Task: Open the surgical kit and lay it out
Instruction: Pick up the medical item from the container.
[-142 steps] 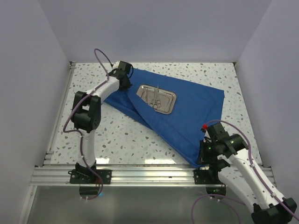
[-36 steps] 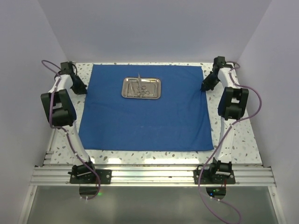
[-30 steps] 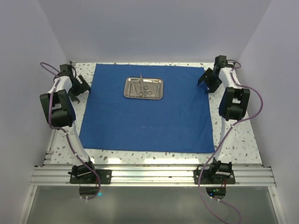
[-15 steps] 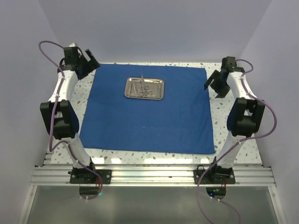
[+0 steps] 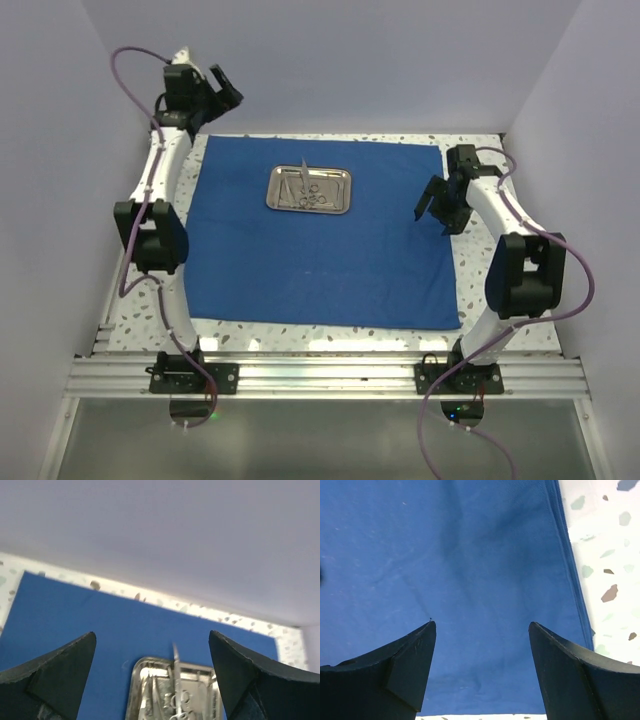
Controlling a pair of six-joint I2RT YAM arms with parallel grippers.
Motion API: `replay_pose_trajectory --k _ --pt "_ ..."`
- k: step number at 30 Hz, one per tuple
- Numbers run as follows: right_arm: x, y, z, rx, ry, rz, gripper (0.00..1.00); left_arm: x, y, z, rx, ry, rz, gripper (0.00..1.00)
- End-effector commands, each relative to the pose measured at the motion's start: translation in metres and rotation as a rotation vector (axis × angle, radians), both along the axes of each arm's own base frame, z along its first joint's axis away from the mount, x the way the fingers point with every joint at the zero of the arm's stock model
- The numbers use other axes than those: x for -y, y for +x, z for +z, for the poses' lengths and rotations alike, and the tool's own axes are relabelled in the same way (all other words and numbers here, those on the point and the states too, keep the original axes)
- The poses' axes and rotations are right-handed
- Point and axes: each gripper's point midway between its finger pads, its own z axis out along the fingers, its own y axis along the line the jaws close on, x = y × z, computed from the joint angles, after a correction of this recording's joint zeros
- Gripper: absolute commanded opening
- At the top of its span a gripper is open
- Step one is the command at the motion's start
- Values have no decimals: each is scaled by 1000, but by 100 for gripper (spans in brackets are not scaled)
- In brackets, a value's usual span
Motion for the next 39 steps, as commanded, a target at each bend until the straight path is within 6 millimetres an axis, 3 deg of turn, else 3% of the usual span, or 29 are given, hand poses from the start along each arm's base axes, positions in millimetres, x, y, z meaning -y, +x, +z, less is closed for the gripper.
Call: replay_pose_trajectory --k 1,3,7,10,13,21,25,34,39 --pt "6 -3 22 82 -18 22 79 48 -12 -76 -204 190 -59 95" --pt "6 -6 22 85 -20 24 79 61 -17 -99 -262 193 -86 90" --pt "6 -9 18 58 -24 48 79 76 -32 -147 -400 209 -160 54" --pt "5 -11 12 45 -18 52 78 96 -47 -180 -479 276 -207 35" --pt "5 -11 6 25 -19 55 78 112 -59 -197 -506 346 -233 27" --pt "-2 -12 -2 7 18 69 77 129 -65 -212 -526 432 -244 26" --pt "-3 -13 -3 2 23 71 77 124 -69 -220 -555 497 -204 26" --pt "-3 -16 -9 -13 23 79 77 110 -65 -208 -533 548 -143 26" --pt "-3 -17 -11 -21 20 77 77 111 -68 -221 -559 554 -160 27"
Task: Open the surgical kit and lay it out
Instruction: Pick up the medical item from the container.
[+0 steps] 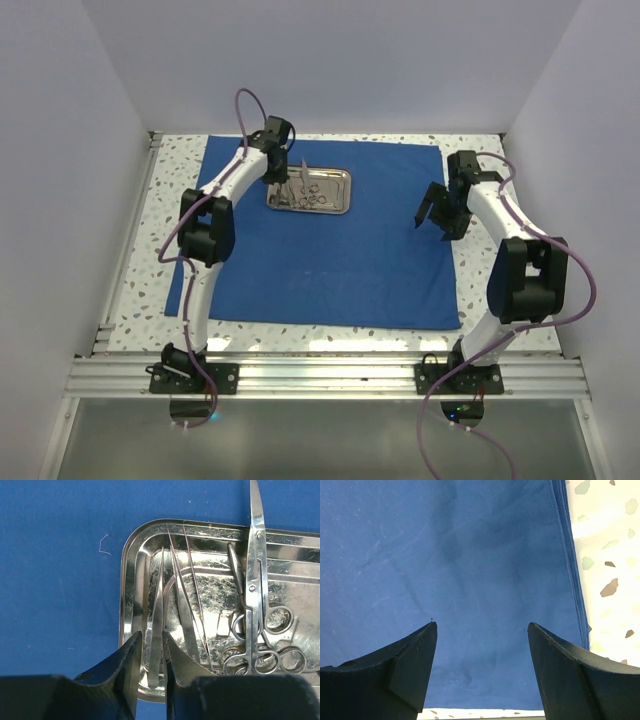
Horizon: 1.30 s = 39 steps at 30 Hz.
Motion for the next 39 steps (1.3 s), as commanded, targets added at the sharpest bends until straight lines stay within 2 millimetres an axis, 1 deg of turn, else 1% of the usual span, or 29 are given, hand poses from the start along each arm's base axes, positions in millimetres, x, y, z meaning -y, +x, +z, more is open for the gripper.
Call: replay_pose_trajectory --k 1,5,10,16,17,20,22,24,25,27,29,30,32,33,34,35,37,39 --pt "-2 2 -2 5 12 26 77 -4 4 6 16 23 -10 27" --pt "-3 2 -3 0 13 26 77 -5 2 -7 -9 31 -12 27" --pt "-2 2 -6 -9 9 31 76 -5 -2 -26 -46 36 -19 31" --pt "-2 2 -7 -13 7 30 76 -5 -6 -41 -78 41 -27 31" --pt "-2 1 -8 -19 7 29 76 -6 -6 -43 -82 44 -26 28" --pt "-1 0 -8 -24 4 29 76 -7 -10 -49 -98 51 -30 25" --pt "-1 -3 -9 -30 4 29 75 -8 -12 -54 -111 55 -36 19" --pt "0 -6 -11 -38 -2 31 76 -8 -15 -58 -123 56 -41 4" --pt "0 -6 -10 -33 -2 31 75 -8 -15 -57 -124 58 -44 0" --pt "1 -8 -9 -36 -6 28 75 -9 -17 -57 -124 59 -43 0" --pt "1 -9 -4 -25 -6 26 75 -8 -14 -42 -89 50 -45 0" --pt "1 -8 -1 -19 -8 22 75 -8 -11 -28 -53 44 -45 0" --pt "1 -9 6 -6 -9 18 75 -9 -5 -9 -11 45 -38 0" --pt "1 -7 10 5 -10 15 75 -11 0 5 19 42 -33 0" --pt "0 -7 12 11 -9 13 75 -13 4 24 58 40 -26 0" --pt "0 -7 16 19 -11 13 74 -14 7 36 82 36 -23 0" --pt "-1 -7 23 25 -20 13 74 -15 14 72 153 16 -19 0" --pt "0 -5 32 38 -34 8 74 -15 15 91 190 -3 -15 0"
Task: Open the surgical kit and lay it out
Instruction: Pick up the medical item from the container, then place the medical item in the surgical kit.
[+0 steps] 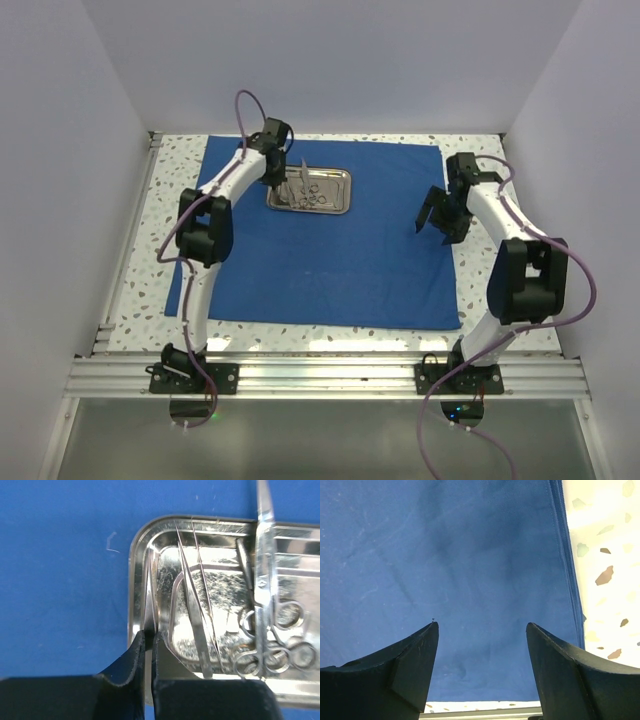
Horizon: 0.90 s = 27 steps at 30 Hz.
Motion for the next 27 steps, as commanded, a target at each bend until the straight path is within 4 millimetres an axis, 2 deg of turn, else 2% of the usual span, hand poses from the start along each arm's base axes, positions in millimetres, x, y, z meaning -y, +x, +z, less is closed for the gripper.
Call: replay_pose_trajectory --k 1,2,3,4,5,8,9,10,11,12,13,14,15,16,17,18,20,21,22,25,27 --pt "1 3 38 70 -36 -4 74 -7 15 114 221 -52 7 0" --pt "2 3 43 76 -42 -7 74 -7 13 119 226 -59 6 0" --pt "2 3 49 90 -46 -10 74 -6 7 116 211 -63 2 0" --pt "1 2 54 97 -44 -15 74 -6 1 130 231 -83 2 0" --pt "1 1 57 104 -39 -20 74 -7 -5 132 231 -87 4 0" --pt "-4 -8 66 126 -14 -20 74 -15 -38 130 218 -103 19 0" --pt "-6 -14 69 133 -6 -23 74 -22 -63 120 180 -96 25 0" --pt "-7 -18 69 137 0 -23 74 -25 -74 116 168 -96 22 0" --pt "-9 -26 66 129 9 -22 74 -33 -98 89 101 -72 25 0" --pt "-9 -30 66 129 12 -28 74 -40 -110 98 121 -65 34 0" --pt "-9 -35 72 156 15 -32 74 -45 -122 92 106 -55 43 0" --pt "-13 -43 66 141 40 -24 75 -53 -143 68 55 -31 49 0" --pt "-16 -48 66 145 54 -11 75 -58 -153 73 75 -36 62 0" --pt "-16 -52 71 174 62 -5 76 -61 -163 66 64 -34 68 0" --pt "-17 -60 63 159 62 5 76 -63 -170 59 57 -36 78 0" --pt "-19 -66 62 146 74 13 76 -67 -187 46 22 -40 99 0" --pt "-21 -75 59 141 86 36 76 -71 -205 26 -25 -34 115 0" --pt "-22 -78 58 144 95 46 76 -71 -207 23 -33 -38 120 7" --pt "-23 -80 57 144 98 49 76 -73 -209 19 -41 -32 124 31" --pt "-29 -89 55 159 136 55 77 -82 -214 19 -80 21 158 69" --pt "-31 -94 53 178 152 55 77 -81 -199 41 -23 14 180 77"
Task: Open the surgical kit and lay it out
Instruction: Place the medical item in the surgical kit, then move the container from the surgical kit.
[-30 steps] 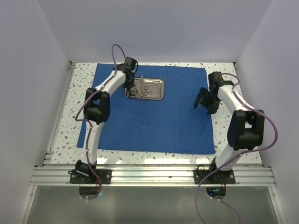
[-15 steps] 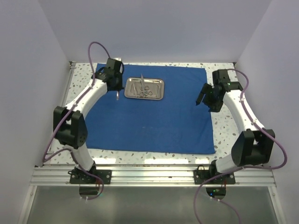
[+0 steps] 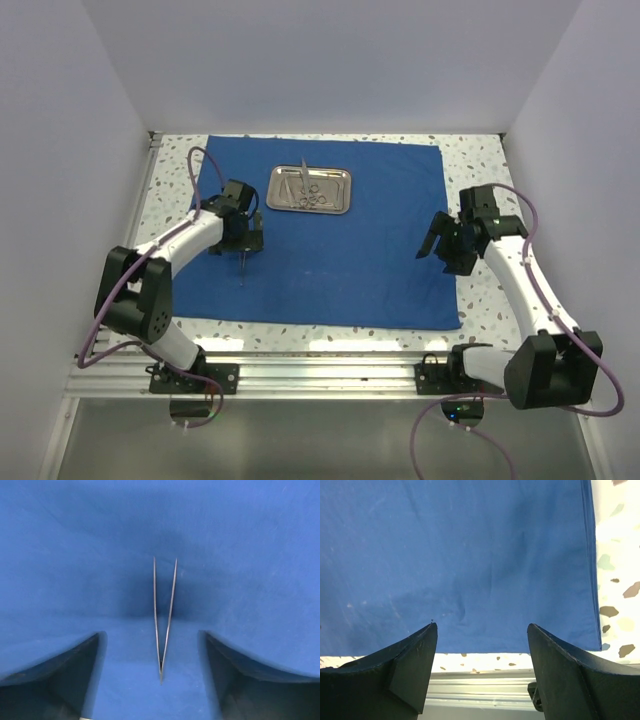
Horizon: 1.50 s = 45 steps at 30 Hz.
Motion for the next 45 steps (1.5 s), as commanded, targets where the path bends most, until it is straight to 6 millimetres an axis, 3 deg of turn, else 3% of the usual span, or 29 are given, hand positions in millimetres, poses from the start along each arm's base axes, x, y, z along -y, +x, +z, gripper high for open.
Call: replay_pose_trajectory --k 1,2,5,7,8,10,11,13,14,16,22,25,28,35,40,45 --pt "-12 -7 8 54 59 37 77 0 35 46 156 -3 62 99" --pt "-12 -10 12 59 58 43 77 4 49 65 206 -18 61 100" --pt "-7 -17 22 74 33 54 77 13 78 87 258 -37 58 99" --pt "-6 -23 19 57 26 60 76 23 101 103 294 -61 55 92" --pt "-5 -24 19 58 24 57 76 27 110 88 258 -60 59 90" --pt "-5 -22 22 84 22 56 77 36 131 96 280 -78 63 86" --pt "-4 -20 25 97 15 55 77 39 140 79 251 -75 74 85" --pt "-3 -13 31 122 6 55 78 47 162 84 285 -96 76 81" --pt "-1 -12 32 122 -4 57 78 52 169 65 251 -97 76 80" --pt "3 -8 33 114 -28 44 78 61 188 54 236 -107 76 77" --pt "9 -12 19 85 -49 6 78 81 229 35 230 -139 64 73" --pt "13 -13 17 79 -71 -7 78 86 242 34 245 -155 51 73" --pt "15 -14 11 56 -83 -10 78 93 247 16 225 -167 39 73" --pt "16 -19 -2 21 -87 -19 78 92 241 -8 187 -152 35 68" --pt "17 -21 -7 7 -91 -10 78 92 235 -19 167 -133 31 57" --pt "17 -23 -7 8 -96 -1 78 101 233 -18 173 -123 20 42"
